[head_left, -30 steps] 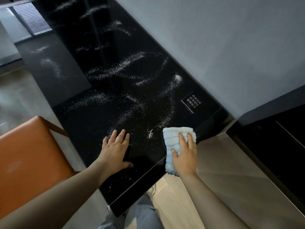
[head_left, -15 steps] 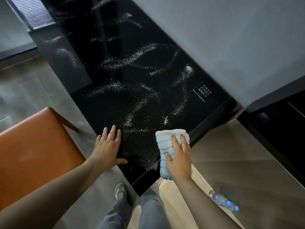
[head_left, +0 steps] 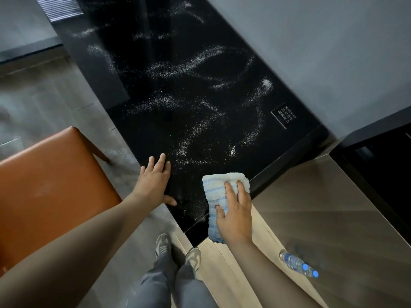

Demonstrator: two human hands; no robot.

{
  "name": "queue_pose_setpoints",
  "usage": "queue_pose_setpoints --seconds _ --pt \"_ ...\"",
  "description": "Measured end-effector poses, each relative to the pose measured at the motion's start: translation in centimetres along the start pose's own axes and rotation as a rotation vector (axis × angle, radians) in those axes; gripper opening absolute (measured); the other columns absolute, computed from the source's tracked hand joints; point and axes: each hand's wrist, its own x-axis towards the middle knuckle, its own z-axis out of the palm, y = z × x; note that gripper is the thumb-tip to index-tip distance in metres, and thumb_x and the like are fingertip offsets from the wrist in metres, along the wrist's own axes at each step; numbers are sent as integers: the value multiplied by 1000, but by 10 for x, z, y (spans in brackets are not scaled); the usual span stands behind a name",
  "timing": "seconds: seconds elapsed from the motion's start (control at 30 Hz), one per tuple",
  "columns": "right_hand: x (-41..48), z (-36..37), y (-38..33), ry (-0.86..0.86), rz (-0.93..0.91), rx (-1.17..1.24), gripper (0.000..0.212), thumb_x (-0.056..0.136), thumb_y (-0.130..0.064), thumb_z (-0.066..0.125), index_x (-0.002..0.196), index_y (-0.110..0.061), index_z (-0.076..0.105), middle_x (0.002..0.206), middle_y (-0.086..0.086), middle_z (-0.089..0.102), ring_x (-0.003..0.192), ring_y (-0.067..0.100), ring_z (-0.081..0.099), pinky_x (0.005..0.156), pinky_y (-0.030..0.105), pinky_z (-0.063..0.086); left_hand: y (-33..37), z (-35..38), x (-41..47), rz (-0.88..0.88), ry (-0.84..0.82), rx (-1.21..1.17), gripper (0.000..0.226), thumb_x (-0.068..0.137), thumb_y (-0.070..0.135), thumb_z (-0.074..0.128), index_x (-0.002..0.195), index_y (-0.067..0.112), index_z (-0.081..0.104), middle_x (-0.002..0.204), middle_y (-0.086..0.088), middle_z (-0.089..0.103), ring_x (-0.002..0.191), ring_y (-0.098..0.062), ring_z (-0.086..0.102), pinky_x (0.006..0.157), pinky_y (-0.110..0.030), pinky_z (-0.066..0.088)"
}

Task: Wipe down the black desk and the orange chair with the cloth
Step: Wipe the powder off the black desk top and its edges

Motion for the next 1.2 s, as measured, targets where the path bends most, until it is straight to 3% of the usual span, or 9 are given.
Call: queue_pose_setpoints --seconds 0.43,0.73,0.97,1.07,1.2 --pt "-22 12 -7 -18 -86 26 64 91 -26 59 149 -23 31 159 1 13 144 28 15 120 36 17 2 1 2 -30 3 -11 124 65 54 79 153 11 2 160 -9 -15 146 -38 -9 117 -52 8" --pt "-57 33 -35 6 -45 69 63 91 -24 60 148 -23 34 158 3 17 144 27 19 118 41 24 3 -3 0 -13 7 35 122 68 56 76 153 9 2 160 -10 -14 146 -39 -7 117 -51 11" --pt "-97 54 -56 -33 11 126 66 93 -29 61 148 -37 27 159 -9 10 147 16 13 120 35 24 -21 -14 5 103 -46 42 110 73 45 78 154 15 9 161 -6 -7 147 -33 3 112 -44 29" --pt "-107 55 -65 -40 17 165 62 92 -25 62 146 -37 34 157 -10 16 144 12 18 119 29 23 -33 -19 1 166 -68 112 104 78 46 74 154 17 9 161 -5 -7 147 -30 9 108 -40 35" --pt "-113 44 -74 -44 30 260 56 89 -17 64 139 -37 46 152 -16 28 136 9 31 110 19 26 -43 -19 -12 233 -64 60 88 86 38 68 153 16 16 162 -3 -1 148 -27 7 111 -38 31"
